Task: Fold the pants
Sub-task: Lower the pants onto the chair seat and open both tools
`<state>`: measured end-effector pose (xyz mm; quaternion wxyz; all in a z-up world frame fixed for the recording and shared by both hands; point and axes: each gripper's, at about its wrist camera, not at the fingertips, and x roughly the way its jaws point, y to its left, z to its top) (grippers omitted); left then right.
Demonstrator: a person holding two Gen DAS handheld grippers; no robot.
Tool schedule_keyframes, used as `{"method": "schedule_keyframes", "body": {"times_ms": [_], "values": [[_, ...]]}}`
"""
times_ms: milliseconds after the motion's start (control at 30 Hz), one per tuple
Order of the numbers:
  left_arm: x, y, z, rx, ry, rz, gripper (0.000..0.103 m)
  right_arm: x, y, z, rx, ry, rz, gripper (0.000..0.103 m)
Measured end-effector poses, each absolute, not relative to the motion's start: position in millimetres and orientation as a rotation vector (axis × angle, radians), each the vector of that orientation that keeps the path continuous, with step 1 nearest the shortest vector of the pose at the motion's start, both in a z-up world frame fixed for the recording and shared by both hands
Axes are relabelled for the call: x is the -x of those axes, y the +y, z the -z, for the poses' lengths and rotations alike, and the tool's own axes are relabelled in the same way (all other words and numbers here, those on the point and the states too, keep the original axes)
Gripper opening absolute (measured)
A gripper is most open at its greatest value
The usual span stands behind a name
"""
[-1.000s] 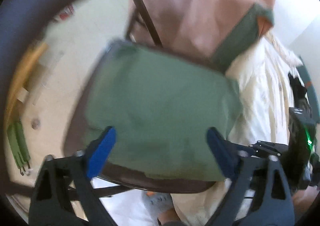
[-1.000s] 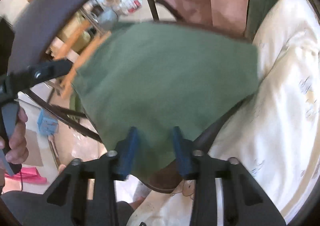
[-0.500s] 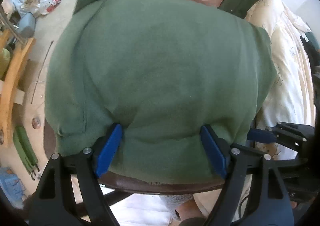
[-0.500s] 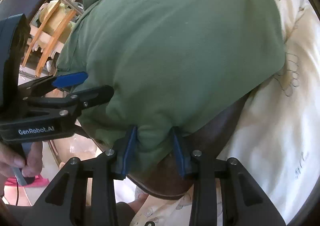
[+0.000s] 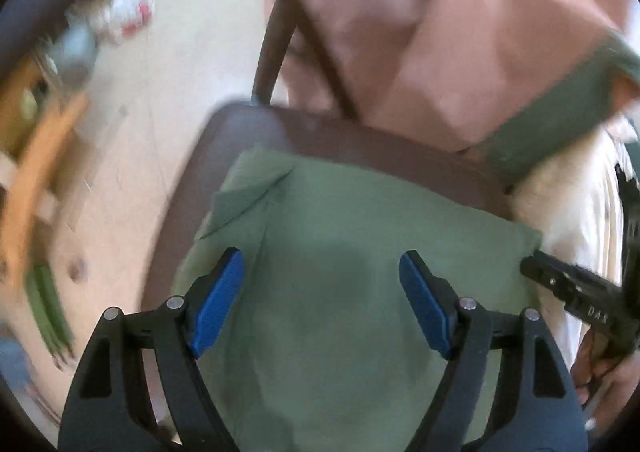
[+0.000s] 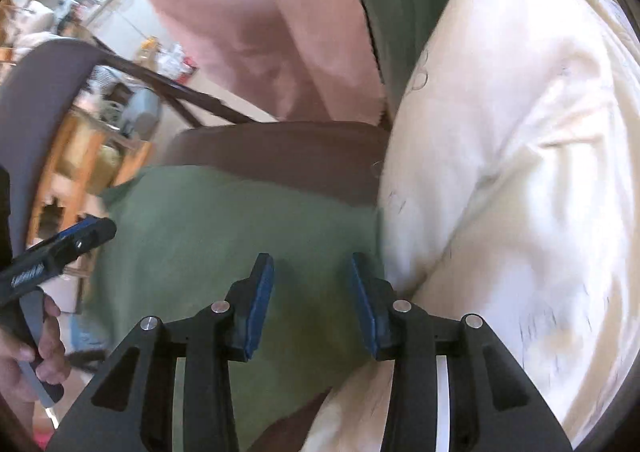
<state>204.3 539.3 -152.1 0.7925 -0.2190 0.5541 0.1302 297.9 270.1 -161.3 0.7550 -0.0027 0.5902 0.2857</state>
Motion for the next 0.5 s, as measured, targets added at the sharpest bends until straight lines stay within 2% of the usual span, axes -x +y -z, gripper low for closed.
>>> {"method": "schedule_keyframes", "body": {"times_ms": [67,167,267,333,400,467,500], "values": [[-199,552,175,0.539,1.221,-0.319,0.077,-307,272,182,0.045,1.327,-0.56,0.035],[-188,556,176,0.544,1.204,-0.33,0.079,-307,284,187,0.147,1.325,-0.548,0.035],[-177,545,161,0.499,1.197,-0.352,0.079,-298,275,174,0.171,1.295,-0.585,0.035],[-176,537,146,0.47,1.172,-0.35,0.079,-284,266,155,0.151,1.241,-0.612,0.04],[-172,516,120,0.444,1.125,-0.322,0.079,-272,251,135,0.095,1.211,-0.649,0.041],[-168,491,94,0.416,1.072,-0.276,0.08,-258,237,112,0.043,1.18,-0.691,0.054],[-164,482,79,0.398,1.055,-0.26,0.083,-251,229,100,0.029,1.154,-0.7,0.066]]}}
